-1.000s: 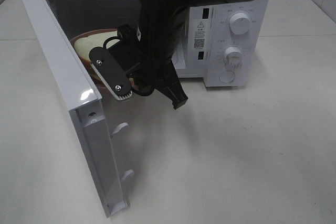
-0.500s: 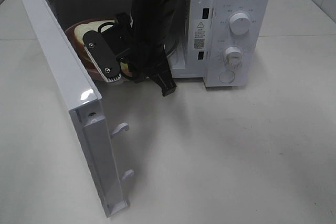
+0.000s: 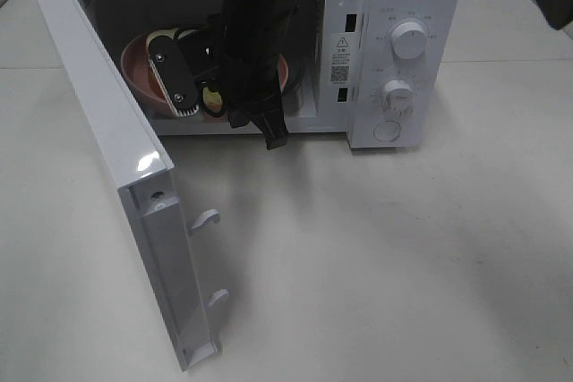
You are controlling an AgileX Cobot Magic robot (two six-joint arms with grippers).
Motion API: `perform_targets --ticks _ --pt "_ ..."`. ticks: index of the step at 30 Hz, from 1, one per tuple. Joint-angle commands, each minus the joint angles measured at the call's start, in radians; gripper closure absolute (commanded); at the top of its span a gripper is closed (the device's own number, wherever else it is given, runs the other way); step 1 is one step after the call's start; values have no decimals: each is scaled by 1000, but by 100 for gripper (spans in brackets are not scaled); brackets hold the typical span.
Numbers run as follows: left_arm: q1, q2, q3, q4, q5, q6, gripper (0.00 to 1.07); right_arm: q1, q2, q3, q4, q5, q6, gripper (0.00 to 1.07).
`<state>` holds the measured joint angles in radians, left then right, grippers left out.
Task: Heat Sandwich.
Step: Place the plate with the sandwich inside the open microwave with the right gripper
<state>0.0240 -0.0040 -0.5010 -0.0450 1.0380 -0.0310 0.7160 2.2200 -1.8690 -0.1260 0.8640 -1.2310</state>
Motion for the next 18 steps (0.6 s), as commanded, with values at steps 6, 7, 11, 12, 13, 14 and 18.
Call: perform_targets --ticks 6,7,11,12,13,14,18 --pt "3 -28 4 1 -4 -1 5 -18 35 -59 -4 -17 13 105" --pt "3 -28 4 1 -4 -1 5 -20 41 -67 -7 -17 14 105" --pt "3 -28 4 1 -4 -1 5 -30 60 -90 -14 -31 12 105" --pt "3 -28 4 1 -4 -1 5 -30 73 -105 -26 -39 14 105" --pt "3 -28 4 1 -4 -1 5 -30 78 -114 -30 -39 14 105" --pt "3 -28 4 2 -4 -1 5 -30 86 -122 -30 -41 14 105" --pt "3 -28 4 2 -4 -1 5 -32 111 -155 -29 -51 14 105"
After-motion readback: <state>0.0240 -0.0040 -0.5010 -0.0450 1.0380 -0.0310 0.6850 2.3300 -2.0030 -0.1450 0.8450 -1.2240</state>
